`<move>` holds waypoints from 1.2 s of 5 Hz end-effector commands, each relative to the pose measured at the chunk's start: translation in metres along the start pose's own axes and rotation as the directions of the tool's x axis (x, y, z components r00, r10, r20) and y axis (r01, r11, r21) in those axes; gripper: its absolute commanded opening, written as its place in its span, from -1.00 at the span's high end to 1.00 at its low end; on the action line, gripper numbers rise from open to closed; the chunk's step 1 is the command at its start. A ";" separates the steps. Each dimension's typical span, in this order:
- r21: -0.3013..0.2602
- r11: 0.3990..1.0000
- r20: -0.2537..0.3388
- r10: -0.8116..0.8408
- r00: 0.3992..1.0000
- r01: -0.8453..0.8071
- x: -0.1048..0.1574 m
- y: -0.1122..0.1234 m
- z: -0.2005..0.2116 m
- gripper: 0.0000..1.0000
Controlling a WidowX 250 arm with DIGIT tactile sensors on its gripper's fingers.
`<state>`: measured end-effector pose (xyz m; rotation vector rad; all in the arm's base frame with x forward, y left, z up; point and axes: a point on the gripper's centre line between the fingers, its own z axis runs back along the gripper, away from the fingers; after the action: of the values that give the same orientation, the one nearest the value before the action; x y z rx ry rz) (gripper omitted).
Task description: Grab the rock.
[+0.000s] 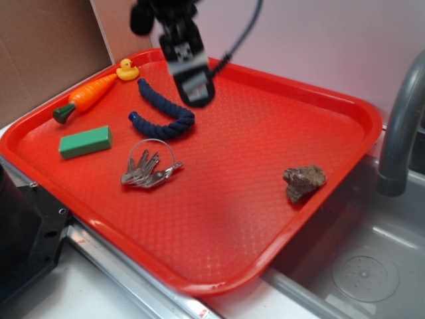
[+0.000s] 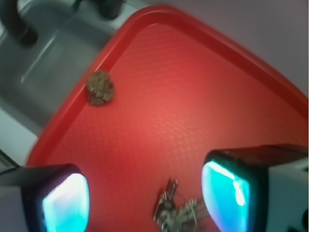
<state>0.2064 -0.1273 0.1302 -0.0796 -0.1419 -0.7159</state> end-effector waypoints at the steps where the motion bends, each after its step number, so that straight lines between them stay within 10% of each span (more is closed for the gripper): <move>1: -0.083 0.875 -0.148 -0.484 0.862 0.477 0.022 -0.025 -0.058 -1.00; 6: 0.029 0.793 -0.118 -0.602 0.790 0.609 0.026 -0.023 -0.083 -1.00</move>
<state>0.2292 -0.1748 0.0479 0.0671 -0.0486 -1.3546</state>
